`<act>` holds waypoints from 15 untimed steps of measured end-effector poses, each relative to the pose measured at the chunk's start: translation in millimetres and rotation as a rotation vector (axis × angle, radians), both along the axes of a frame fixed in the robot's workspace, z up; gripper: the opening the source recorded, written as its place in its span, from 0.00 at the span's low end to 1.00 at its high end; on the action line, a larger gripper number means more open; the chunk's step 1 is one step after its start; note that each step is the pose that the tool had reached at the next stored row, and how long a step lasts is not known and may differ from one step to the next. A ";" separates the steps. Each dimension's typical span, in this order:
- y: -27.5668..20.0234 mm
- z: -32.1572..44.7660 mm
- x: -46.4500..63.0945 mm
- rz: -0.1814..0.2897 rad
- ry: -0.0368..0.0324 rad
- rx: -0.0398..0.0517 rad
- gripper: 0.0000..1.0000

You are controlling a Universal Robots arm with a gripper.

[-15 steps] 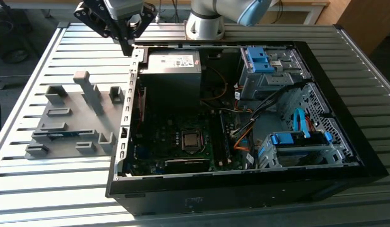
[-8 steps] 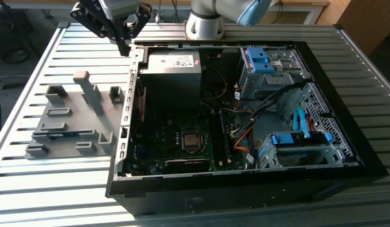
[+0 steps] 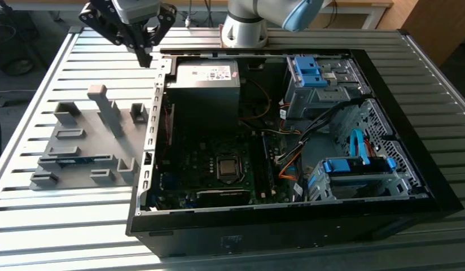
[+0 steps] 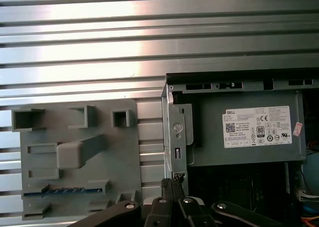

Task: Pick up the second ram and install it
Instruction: 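Reach for the second ram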

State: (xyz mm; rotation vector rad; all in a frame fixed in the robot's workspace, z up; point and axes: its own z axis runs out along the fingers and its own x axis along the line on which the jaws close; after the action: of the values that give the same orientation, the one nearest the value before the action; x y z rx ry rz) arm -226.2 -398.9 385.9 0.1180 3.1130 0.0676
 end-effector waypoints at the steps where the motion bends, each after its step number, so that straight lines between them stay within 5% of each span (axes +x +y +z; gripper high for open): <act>1: 0.0 0.0 -0.7 0.000 0.0000 0.0000 0.11; 15: 0.0 -0.5 -8.9 0.000 -0.0001 0.0000 0.11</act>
State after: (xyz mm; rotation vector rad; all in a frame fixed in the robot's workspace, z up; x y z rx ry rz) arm -235.1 -398.9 385.4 0.1180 3.1130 0.0676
